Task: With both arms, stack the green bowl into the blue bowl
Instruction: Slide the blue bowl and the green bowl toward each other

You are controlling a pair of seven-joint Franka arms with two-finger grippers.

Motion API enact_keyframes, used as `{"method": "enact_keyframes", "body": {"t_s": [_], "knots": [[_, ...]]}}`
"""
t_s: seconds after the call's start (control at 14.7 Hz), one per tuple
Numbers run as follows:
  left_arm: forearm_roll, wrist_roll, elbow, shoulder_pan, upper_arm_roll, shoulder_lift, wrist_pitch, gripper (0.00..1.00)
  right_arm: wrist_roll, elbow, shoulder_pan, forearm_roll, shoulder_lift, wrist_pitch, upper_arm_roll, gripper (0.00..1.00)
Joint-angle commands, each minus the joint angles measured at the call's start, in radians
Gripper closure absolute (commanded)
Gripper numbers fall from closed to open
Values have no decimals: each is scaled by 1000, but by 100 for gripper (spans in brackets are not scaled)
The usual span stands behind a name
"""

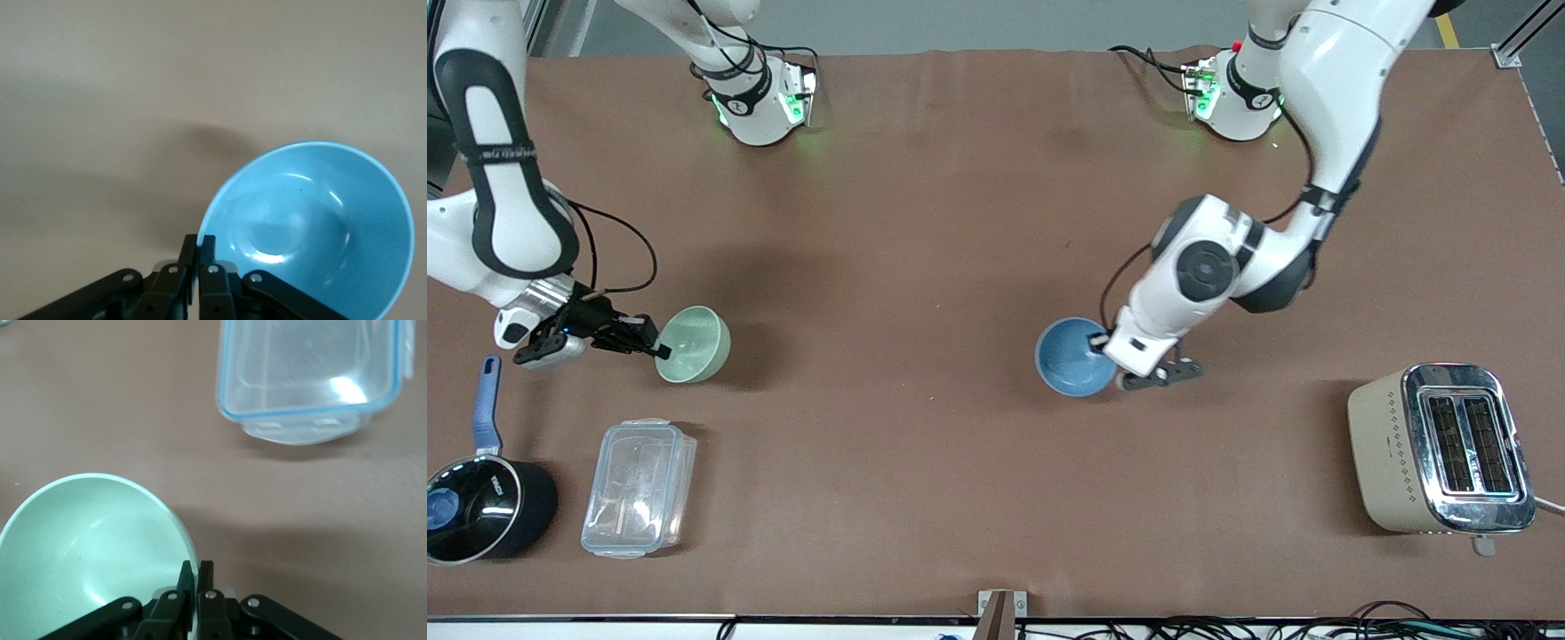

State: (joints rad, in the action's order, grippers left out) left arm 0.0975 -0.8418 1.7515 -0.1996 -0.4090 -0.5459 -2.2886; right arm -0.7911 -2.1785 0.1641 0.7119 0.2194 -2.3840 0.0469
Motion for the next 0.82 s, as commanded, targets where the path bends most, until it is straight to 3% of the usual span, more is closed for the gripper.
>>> {"method": "enact_keyframes", "body": {"t_s": [0.0, 0.14, 0.2, 0.55, 0.61, 0.68, 0.75], "knots": [[21, -143, -81, -90, 2, -71, 6, 100, 232, -34, -47, -189, -124, 69, 1, 99], [22, -213, -95, -158, 2, -110, -17, 100, 410, -35, -101, -314, -173, 94, -4, 98], [22, -241, -95, -184, 6, -127, -50, 100, 443, -35, -127, -334, -187, 106, -4, 98], [25, -290, -92, -225, 12, -166, -118, 99, 657, -38, -271, -364, -218, 117, -7, 99], [25, -290, -92, -225, 12, -166, -118, 95, 737, -40, -308, -364, -216, 117, -7, 100], [25, -290, -92, -225, 12, -166, -117, 75, 792, -41, -342, -365, -215, 114, -7, 100], [25, -292, -93, -222, 13, -164, -117, 41, 831, -46, -382, -365, -215, 105, -7, 100]]}}
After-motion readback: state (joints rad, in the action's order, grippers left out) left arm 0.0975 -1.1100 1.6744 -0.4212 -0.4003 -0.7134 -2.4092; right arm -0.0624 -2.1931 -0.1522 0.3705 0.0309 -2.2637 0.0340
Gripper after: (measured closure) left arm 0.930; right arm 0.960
